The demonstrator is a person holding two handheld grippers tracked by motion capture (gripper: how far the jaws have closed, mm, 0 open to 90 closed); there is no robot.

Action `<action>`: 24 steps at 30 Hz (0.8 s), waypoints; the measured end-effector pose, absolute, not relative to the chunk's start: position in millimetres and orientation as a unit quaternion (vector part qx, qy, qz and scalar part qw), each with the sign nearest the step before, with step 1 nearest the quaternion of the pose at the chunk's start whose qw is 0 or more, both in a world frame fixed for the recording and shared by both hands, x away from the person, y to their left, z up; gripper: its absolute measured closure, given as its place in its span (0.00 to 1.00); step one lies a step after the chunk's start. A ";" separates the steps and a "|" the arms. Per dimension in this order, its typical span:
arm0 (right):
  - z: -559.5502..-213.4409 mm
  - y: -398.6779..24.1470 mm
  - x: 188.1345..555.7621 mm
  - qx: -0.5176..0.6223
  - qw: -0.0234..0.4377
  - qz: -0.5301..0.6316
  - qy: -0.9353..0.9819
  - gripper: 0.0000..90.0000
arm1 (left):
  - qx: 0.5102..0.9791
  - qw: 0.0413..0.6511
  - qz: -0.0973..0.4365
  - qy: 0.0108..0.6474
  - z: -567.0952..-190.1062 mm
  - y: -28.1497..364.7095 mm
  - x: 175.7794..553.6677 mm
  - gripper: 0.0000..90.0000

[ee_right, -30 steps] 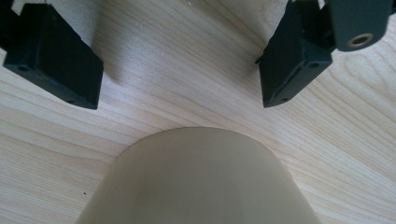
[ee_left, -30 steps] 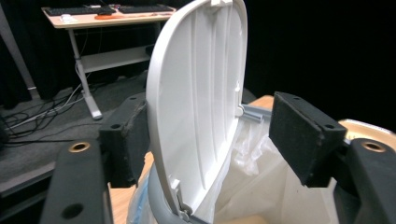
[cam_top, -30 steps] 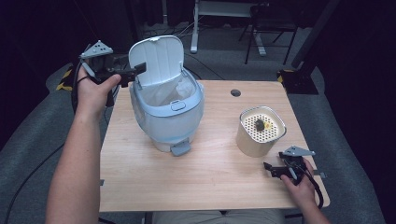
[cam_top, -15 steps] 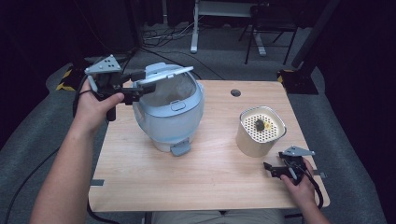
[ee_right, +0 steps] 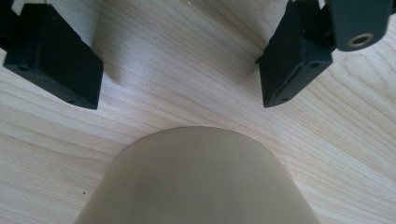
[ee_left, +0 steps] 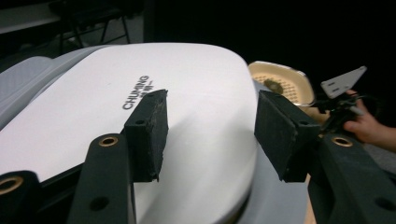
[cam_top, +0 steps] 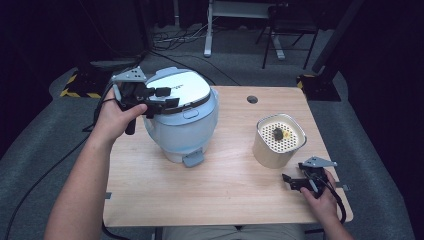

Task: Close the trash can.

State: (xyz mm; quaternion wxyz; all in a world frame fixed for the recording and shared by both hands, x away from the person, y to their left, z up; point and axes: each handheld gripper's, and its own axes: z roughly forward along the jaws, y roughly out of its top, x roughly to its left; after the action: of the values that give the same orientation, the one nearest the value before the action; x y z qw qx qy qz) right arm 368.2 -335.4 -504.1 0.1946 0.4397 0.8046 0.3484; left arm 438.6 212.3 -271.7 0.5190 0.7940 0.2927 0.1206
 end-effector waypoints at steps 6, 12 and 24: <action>-504.1 -335.4 368.2 0.440 0.195 0.348 0.805 0.15 | 0.803 0.496 0.137 0.301 -274.9 200.4 446.1 0.51; -504.1 -335.4 368.2 0.440 0.195 0.348 0.805 0.15 | 0.802 0.483 0.180 0.302 -277.4 187.7 443.4 0.50; -504.1 -335.3 368.2 0.440 0.194 0.348 0.804 0.15 | 0.804 0.462 0.203 0.315 -275.1 181.3 437.5 0.51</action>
State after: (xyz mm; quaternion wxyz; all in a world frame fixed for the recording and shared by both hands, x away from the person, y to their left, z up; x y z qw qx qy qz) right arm 368.2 -335.3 -504.1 0.1944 0.4405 0.8042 0.3484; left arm 437.5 181.3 -275.1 0.4623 0.8037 0.3152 0.2025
